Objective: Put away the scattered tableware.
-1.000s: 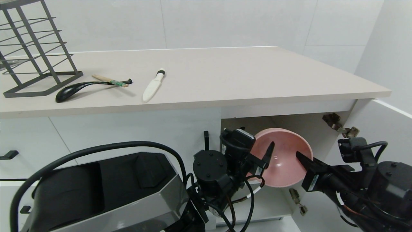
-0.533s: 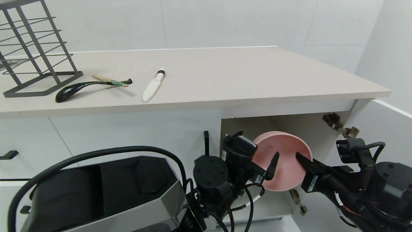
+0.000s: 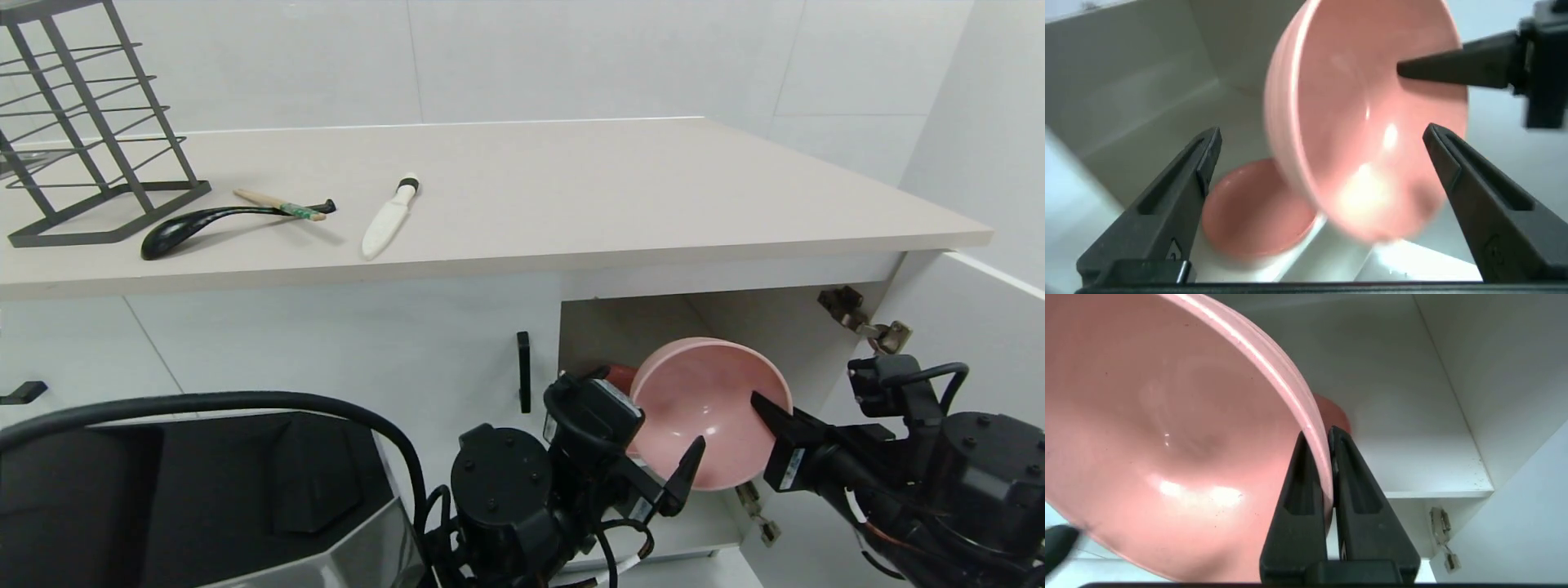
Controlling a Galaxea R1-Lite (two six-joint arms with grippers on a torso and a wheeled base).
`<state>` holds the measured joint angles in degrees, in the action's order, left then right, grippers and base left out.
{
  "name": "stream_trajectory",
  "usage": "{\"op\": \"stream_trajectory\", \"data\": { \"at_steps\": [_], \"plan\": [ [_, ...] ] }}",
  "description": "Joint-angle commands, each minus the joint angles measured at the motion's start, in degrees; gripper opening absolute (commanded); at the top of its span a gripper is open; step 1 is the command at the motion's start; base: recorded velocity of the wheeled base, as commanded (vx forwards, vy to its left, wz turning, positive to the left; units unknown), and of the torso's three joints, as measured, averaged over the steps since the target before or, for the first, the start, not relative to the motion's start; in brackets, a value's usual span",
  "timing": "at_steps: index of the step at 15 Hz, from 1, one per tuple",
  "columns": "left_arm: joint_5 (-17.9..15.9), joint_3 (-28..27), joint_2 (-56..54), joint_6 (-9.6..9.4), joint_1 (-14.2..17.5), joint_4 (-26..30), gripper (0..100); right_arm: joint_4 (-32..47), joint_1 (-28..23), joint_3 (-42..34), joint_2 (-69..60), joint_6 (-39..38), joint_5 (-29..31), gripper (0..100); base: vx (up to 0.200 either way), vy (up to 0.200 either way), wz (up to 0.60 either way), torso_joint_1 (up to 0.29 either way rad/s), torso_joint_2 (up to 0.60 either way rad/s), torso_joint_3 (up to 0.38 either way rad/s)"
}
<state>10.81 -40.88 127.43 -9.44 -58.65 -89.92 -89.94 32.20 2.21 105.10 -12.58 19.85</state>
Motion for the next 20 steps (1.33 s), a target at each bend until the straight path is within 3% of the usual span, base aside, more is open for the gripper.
{"op": "stream_trajectory", "data": {
  "at_steps": [1,5,10,11,12,13,15,17,18,20],
  "plan": [
    [0.1,7.7,-6.0,0.47,-0.3,-0.1,100,-0.1,-0.1,0.0,0.4,0.0,0.0,0,0.0,0.0,0.0,0.0,0.0,0.0],
    [0.1,17.4,-11.1,3.11,-3.0,-0.1,100,-0.1,-0.1,-0.2,1.2,0.0,0.0,0,0.0,0.0,0.0,0.0,0.0,0.0],
    [0.2,21.6,-17.7,3.46,-0.9,-0.1,100,-0.1,-0.1,0.1,1.8,-1.5,0.0,0,0.0,0.0,0.0,0.0,0.0,0.0],
    [0.2,25.8,-21.8,3.46,0.3,-0.1,100,-0.1,-0.2,0.3,2.0,-2.4,0.0,0,0.0,0.0,0.0,0.0,0.0,0.0],
    [0.2,25.8,-21.8,3.46,0.3,-0.1,100,-0.1,-0.2,0.3,2.0,-2.4,0.0,0,0.0,0.0,0.0,0.0,0.0,0.0],
    [0.2,32.6,-30.6,3.63,3.3,-0.1,100,-0.1,-0.1,0.9,2.3,-3.7,0.0,0,0.0,0.0,0.0,0.0,0.0,0.0],
    [-0.2,39.9,-40.8,4.34,5.2,-0.1,100,-0.1,-0.1,1.2,2.6,-4.5,0.0,0,0.0,0.0,0.0,0.0,0.0,0.0],
    [-1.1,40.9,-45.4,4.87,5.6,-0.1,100,-0.1,0.4,1.7,2.6,-5.5,0.0,0,0.0,0.0,0.0,0.0,0.0,0.0],
    [-1.5,40.9,-47.4,6.62,8.2,-0.1,100,-0.1,1.0,1.5,2.7,-5.3,0.0,0,0.0,0.0,0.0,0.0,0.0,0.0],
    [-1.7,40.9,-46.6,6.18,9.9,0.8,100,-0.1,1.0,0.9,3.4,-4.5,0.0,0,0.0,0.0,0.0,0.0,0.0,0.0]
  ]
}}
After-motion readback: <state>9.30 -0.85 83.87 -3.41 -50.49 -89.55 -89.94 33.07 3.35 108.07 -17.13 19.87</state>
